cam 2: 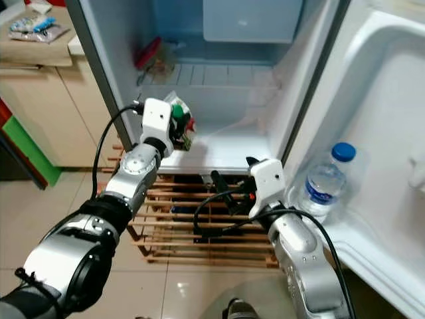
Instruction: Restocking fridge
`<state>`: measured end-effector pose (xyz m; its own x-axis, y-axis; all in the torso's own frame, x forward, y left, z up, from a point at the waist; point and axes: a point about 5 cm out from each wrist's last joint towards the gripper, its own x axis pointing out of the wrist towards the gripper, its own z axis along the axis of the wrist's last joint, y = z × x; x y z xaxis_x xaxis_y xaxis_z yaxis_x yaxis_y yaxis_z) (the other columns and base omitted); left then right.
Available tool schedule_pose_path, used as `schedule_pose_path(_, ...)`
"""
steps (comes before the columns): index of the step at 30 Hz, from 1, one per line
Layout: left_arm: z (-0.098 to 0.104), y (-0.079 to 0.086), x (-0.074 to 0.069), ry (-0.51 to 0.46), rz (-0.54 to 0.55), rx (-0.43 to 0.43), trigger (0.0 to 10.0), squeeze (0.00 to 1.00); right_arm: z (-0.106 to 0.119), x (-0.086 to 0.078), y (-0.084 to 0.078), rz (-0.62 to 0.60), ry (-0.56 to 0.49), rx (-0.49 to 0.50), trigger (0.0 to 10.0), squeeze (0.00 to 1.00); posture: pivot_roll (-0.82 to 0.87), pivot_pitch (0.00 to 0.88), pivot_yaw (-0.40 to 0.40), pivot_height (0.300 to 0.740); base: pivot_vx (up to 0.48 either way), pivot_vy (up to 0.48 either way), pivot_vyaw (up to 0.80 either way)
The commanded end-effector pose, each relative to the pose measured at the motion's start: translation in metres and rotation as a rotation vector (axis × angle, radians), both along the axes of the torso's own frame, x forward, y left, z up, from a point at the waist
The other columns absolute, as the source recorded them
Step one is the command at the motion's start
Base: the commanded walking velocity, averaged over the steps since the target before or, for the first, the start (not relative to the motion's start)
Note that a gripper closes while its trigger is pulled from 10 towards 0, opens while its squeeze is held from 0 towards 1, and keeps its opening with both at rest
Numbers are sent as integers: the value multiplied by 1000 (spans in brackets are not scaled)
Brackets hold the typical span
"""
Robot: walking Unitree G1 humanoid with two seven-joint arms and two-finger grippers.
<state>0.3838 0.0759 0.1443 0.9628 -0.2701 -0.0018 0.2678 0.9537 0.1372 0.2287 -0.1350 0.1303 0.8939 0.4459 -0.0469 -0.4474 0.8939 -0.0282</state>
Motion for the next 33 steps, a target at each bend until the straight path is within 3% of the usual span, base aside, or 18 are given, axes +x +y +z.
schedule_pose_path(1, 4, -1, 2, -18, 3, 20, 10000, 0, 3, -5, -2, -21, 4, -8, 10000, 0, -300, 195, 77, 740, 0, 0, 0)
schedule_pose_path(6, 6, 5, 5, -25, 38, 20, 10000, 0, 0, -34, -7, -57, 63, -28, 10000, 0, -360, 275, 75, 740, 0, 0, 0)
schedule_pose_path(9, 15, 9, 8, -77, 62, 27, 10000, 0, 3, -52, -9, -77, 82, -38, 10000, 0, -391, 303, 71, 740, 0, 0, 0)
schedule_pose_path(12, 18, 10, 9, -97, 73, 32, 10000, 0, 4, -55, -9, -76, 84, -41, 10000, 0, -401, 313, 70, 740, 0, 0, 0)
schedule_pose_path(16, 39, 16, 15, -207, 119, 102, 10000, 0, 5, -70, -14, -120, 125, -62, 10000, 0, -414, 337, 61, 740, 0, 0, 0)
schedule_pose_path(19, 44, 18, 16, -219, 125, 102, 10000, 0, 6, -73, -16, -139, 134, -64, 10000, 0, -423, 348, 62, 740, 0, 0, 0)
schedule_pose_path(25, 54, 32, 20, -269, 194, 120, 10000, 0, 8, -82, -18, -153, 150, -70, 10000, 0, -439, 362, 59, 740, 0, 0, 0)
schedule_pose_path(31, 60, 60, 23, -281, 328, 123, 10000, 27, 8, -88, -17, -156, 172, -76, 10000, 0, -450, 371, 56, 740, 0, 0, 0)
schedule_pose_path(33, 60, 75, 23, -273, 397, 100, 10000, 557, 8, -90, -18, -163, 181, -78, 10000, 0, -462, 371, 54, 740, 0, 0, 0)
